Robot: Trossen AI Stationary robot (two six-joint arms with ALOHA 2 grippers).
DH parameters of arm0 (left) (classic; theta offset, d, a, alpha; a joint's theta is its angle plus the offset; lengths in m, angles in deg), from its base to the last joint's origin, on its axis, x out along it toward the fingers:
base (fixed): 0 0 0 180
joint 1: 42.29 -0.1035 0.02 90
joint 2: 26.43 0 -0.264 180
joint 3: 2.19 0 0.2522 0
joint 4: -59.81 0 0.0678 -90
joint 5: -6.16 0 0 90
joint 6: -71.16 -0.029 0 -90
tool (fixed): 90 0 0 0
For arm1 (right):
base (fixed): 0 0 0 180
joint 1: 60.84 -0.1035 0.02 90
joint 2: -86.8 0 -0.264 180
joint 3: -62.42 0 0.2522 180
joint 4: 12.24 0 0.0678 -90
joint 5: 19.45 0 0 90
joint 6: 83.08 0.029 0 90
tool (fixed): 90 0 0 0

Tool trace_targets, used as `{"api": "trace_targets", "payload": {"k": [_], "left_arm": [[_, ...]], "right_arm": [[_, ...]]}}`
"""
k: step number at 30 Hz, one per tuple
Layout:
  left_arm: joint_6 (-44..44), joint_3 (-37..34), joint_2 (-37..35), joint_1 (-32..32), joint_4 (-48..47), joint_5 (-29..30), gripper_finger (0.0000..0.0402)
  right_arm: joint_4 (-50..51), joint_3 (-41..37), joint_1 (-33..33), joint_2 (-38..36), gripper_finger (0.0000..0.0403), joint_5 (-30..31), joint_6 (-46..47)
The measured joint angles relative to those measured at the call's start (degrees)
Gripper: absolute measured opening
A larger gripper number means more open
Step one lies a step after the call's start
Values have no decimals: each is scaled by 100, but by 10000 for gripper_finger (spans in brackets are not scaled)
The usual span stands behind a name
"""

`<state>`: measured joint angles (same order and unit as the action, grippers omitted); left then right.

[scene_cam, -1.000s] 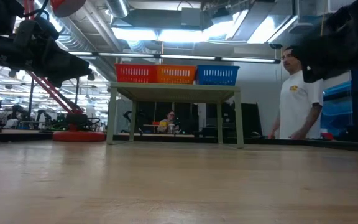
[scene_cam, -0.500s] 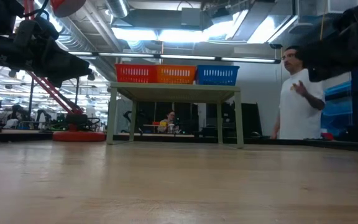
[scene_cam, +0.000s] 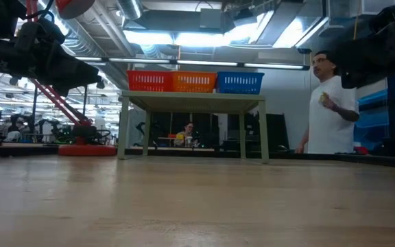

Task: Pick & Place Office Desk Supplies
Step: Return to Home Position

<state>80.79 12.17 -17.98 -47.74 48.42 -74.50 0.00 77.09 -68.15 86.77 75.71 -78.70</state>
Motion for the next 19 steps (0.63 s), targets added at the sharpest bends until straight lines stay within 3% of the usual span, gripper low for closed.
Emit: {"api": "trace_targets", "payload": {"k": [19], "left_arm": [[22,1,0,0,0,0,143]], "right_arm": [[-35,0,0,0,132,40,-41]]}}
